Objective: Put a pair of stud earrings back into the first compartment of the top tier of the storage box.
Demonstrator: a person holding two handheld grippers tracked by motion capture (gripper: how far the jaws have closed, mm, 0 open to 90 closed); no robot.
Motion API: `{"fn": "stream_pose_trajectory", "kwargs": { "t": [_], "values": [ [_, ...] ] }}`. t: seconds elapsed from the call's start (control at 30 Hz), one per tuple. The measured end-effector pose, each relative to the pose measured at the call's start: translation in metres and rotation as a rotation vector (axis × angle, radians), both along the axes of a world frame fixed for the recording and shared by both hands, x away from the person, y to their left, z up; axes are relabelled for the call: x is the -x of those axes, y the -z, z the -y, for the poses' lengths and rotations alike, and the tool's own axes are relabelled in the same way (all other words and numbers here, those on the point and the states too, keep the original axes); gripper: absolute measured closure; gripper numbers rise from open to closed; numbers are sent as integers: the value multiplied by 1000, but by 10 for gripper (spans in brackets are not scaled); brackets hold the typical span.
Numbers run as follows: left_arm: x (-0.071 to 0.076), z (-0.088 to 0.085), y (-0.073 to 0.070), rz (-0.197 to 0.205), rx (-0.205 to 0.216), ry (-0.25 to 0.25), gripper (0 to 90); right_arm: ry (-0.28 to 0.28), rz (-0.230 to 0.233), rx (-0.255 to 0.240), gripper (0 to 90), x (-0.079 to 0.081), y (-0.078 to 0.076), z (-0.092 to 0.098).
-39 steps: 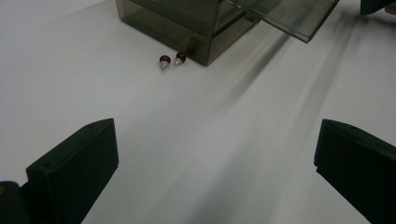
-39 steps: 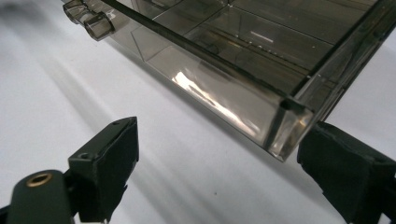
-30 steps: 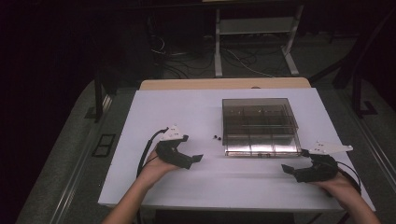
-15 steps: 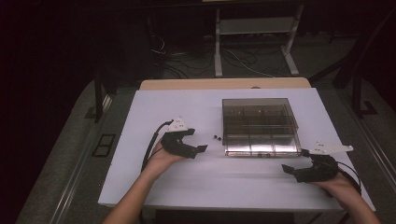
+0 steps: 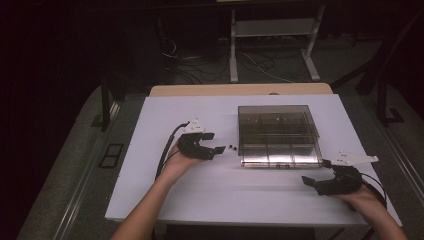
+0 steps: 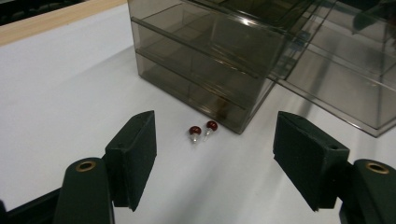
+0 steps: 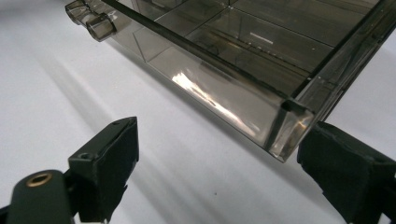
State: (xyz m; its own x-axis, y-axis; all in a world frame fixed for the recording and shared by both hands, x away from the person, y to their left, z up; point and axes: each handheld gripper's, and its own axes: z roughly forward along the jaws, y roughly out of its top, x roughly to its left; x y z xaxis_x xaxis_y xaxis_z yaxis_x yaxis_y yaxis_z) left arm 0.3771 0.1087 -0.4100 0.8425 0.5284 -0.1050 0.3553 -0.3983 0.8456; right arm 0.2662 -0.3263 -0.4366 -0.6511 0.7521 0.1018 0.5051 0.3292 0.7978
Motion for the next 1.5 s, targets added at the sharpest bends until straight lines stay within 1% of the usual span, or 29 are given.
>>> {"fn": "stream_pose_trajectory", "kwargs": {
  "t": [0.17, 0.33, 0.4, 0.47, 0.63, 0.8, 0.83, 0.87, 0.93, 0.97, 1.0, 1.07, 1.17, 1.23, 1.33, 1.4, 1.5],
  "values": [
    [-5, 6, 0, 11, -11, -12, 339, -2, 1, 1, 121, 0, 0, 0],
    [-10, 12, 0, 27, -16, -4, 366, -4, 2, 2, 121, 0, 0, 0],
    [-12, 15, 0, 29, -22, -7, 370, -4, 3, 2, 121, 0, 0, 0],
    [-15, 18, 0, 31, -23, 0, 385, -4, 2, 2, 121, 0, 0, 0],
    [-22, 24, 1, 39, -43, 3, 397, -4, 2, 2, 121, 0, 0, 0],
    [-27, 28, 8, 19, -28, -6, 423, -6, 2, 2, 121, 0, 0, 1],
    [-28, 29, 10, 14, -30, -8, 424, -6, 1, 2, 121, 0, 0, 1],
    [-29, 29, 11, 16, -40, 0, 427, -7, 2, 2, 121, 0, 0, 1],
    [-29, 31, 14, 19, -47, -8, 430, -9, 3, 3, 121, 0, 0, 0],
    [-30, 31, 14, 20, -52, -16, 448, -12, 4, 5, 121, 0, 0, 0],
    [-31, 32, 15, 15, -47, -20, 462, -13, 3, 6, 121, 0, 1, 0],
    [-32, 31, 17, 8, -47, -15, 488, -15, 3, 7, 121, 0, 1, 0],
    [-34, 31, 20, -11, -32, -5, 537, -16, 4, 8, 121, -1, 1, 1],
    [-34, 31, 22, -23, -37, 4, 575, -17, 4, 9, 121, -1, 1, 1],
    [-35, 34, 25, -38, -46, 9, 602, -18, 1, 9, 121, -1, 1, 1],
    [-36, 35, 27, -41, -53, 20, 620, -20, 3, 8, 121, 0, 1, 1],
    [-36, 37, 29, -52, -59, 16, 661, -22, 3, 8, 121, 0, 1, 1]
  ]
}}
